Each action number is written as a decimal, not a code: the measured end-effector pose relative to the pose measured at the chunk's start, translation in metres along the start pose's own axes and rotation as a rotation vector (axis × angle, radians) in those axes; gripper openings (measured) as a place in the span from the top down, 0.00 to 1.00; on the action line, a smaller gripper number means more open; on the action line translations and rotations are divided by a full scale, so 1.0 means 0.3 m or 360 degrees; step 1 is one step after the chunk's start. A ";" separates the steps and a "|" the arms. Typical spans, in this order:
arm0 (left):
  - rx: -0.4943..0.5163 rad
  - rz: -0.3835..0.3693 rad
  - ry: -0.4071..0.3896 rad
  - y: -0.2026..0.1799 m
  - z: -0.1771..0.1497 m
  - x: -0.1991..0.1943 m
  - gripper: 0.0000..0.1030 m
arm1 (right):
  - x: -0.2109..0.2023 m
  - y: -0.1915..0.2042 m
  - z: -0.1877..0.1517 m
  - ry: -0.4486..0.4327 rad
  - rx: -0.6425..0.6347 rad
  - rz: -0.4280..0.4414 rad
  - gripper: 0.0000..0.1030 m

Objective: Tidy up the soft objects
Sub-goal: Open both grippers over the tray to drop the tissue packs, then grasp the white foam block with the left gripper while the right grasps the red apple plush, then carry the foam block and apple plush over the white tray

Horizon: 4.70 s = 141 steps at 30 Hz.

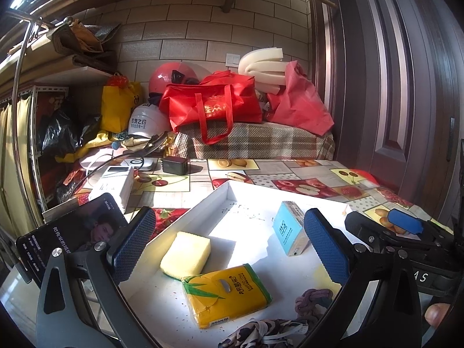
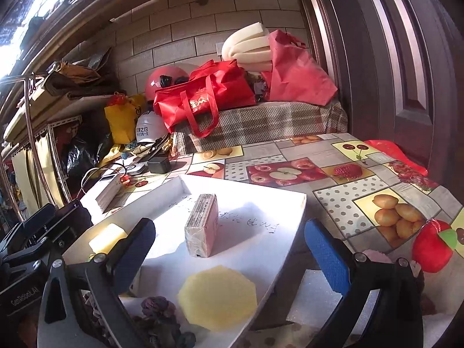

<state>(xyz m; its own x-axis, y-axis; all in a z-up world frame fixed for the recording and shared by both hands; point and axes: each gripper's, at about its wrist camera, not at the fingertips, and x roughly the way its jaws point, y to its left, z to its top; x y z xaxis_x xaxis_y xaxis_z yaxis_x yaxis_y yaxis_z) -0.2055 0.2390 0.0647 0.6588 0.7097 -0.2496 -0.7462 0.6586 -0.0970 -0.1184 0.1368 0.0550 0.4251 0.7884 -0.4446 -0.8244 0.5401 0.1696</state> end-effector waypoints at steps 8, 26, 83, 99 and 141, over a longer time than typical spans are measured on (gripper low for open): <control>-0.0264 0.0018 -0.0003 0.092 -0.010 -0.031 0.00 | -0.086 0.024 -0.025 -0.0087 -0.0096 0.0045 0.00; 0.0199 -0.0276 0.0079 -0.236 -0.069 -0.148 0.00 | -0.409 -0.291 -0.056 -0.0350 -0.0038 -0.0154 0.00; 0.0361 -0.0672 0.0209 -0.578 -0.111 -0.168 0.50 | -0.438 -0.715 -0.030 -0.0178 0.0322 -0.0275 0.42; 0.0323 -0.0522 0.0127 -0.421 -0.096 -0.170 0.50 | -0.397 -0.421 -0.041 -0.0178 -0.0040 -0.0048 0.42; 0.0150 -0.0063 0.0181 -0.037 -0.039 0.034 0.50 | -0.165 -0.066 -0.061 0.0041 -0.0336 0.0223 0.41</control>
<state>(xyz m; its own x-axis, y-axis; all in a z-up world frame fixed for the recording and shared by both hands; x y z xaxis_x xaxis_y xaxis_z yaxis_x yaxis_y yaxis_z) -0.1915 0.2360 0.0519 0.6686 0.6532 -0.3554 -0.7039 0.7100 -0.0192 -0.1301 0.0816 0.0576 0.2936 0.8420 -0.4526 -0.9355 0.3505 0.0452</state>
